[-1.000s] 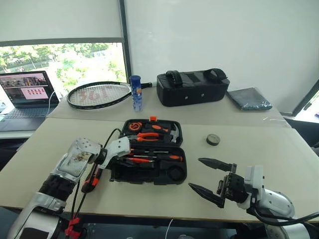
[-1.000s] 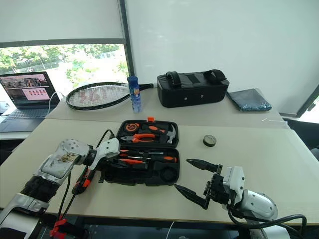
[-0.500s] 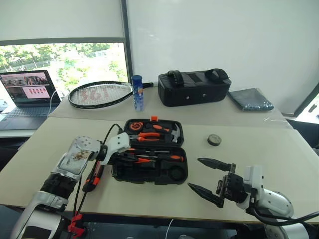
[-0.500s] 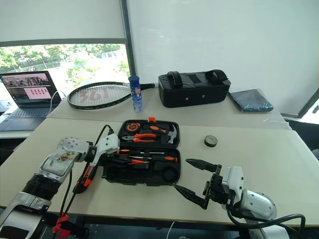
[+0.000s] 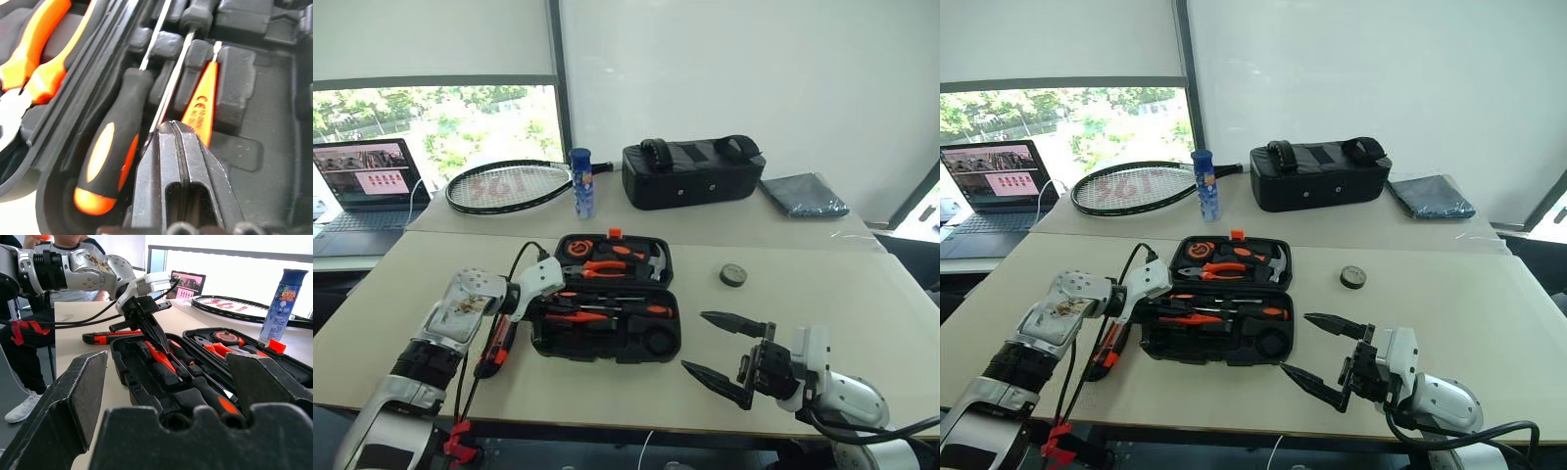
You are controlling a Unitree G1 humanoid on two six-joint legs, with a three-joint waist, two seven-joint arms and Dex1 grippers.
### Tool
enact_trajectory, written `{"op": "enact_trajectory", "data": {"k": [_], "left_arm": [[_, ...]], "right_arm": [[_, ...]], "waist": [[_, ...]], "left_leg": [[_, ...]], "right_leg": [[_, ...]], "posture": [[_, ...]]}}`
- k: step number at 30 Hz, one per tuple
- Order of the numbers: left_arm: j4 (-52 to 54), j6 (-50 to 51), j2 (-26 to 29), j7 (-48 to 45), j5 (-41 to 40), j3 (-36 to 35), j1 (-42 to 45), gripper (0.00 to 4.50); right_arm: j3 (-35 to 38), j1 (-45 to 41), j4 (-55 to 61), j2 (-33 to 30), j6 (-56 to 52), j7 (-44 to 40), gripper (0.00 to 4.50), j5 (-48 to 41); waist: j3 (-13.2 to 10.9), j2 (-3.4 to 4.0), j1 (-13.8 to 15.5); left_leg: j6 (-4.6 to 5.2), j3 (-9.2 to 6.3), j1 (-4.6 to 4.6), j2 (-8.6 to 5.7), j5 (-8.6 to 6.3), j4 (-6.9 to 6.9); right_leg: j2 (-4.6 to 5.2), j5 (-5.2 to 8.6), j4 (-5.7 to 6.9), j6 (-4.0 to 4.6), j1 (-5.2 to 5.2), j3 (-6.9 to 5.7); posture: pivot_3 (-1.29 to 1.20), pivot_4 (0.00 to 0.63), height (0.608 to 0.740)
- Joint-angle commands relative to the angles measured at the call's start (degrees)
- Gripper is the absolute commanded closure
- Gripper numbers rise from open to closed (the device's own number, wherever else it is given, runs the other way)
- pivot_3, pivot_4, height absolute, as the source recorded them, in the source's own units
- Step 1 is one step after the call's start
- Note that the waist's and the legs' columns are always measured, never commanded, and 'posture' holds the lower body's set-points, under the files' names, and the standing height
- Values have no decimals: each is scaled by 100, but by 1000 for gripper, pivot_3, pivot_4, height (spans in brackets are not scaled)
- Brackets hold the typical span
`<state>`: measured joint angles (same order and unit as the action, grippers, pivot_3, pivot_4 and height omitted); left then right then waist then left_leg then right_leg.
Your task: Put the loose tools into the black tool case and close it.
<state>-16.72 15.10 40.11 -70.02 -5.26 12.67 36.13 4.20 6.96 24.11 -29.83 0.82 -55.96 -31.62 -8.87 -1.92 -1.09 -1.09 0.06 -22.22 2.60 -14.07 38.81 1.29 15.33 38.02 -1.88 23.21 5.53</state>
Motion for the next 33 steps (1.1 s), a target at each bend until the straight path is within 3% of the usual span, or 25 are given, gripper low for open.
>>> {"op": "enact_trajectory", "data": {"k": [1, 5, 9, 12, 17, 22, 28, 33], "left_arm": [[-47, -24, 70, -135, 139, 138, -83, 4492], [29, -297, 0, -88, -80, -156, -104, 4492], [397, -452, 77, -358, -899, -898, -299, 4492], [829, -403, 326, -439, -1506, -1657, -821, 3770], [959, -848, 802, -318, -1853, -3199, -2487, 1840], [635, -950, 926, -89, -2055, -4638, -3936, 36], [622, -977, 652, 82, -2133, -5428, -5273, 36], [1827, 328, 707, 660, -2535, -5120, -5363, 36]], "right_arm": [[67, -47, 74, -2, 89, 23, 0, -15], [91, -50, 60, 0, 99, 37, 0, -13], [177, -34, 28, -31, 136, 9, 0, -36], [299, 0, -18, -98, 141, -86, 0, -131], [390, -17, -186, -183, 290, -343, 0, -121], [367, -122, -420, -222, 522, -659, 0, -58], [237, -190, -634, -261, 727, -1001, 0, 17], [230, -306, -672, -278, 749, -1098, 0, -15]], "waist": [[0, 0, -3], [0, 0, -6], [-3, -2, -12], [-7, -3, -38], [-9, 1, -133], [-18, -10, -142], [-22, -12, -99], [-26, -27, 1]], "left_leg": [[0, 0, 0, 0, 0, 0], [0, 0, 1, 0, 0, -1], [0, 0, -5, 2, 0, -1], [0, 0, -8, 5, 0, -2], [2, 4, 3, 10, -2, -18], [2, 6, 10, 19, -3, -21], [1, 12, 12, 19, -3, -21], [-1, 13, 13, 22, -3, -31]], "right_leg": [[0, 0, 0, 0, 0, 0], [0, 0, 0, 0, 0, 0], [0, -1, 0, 1, 5, 0], [0, -1, -2, 3, 8, -1], [4, -5, -4, 17, 7, 0], [4, 3, -4, 13, 7, -4], [18, 9, -14, 10, 0, -9], [20, 10, -21, 12, 1, -13]], "posture": [[0, 150, 740], [0, 150, 740], [0, 150, 740], [0, 150, 740], [0, 150, 740], [0, 150, 740], [0, 150, 740], [0, 150, 740]]}}
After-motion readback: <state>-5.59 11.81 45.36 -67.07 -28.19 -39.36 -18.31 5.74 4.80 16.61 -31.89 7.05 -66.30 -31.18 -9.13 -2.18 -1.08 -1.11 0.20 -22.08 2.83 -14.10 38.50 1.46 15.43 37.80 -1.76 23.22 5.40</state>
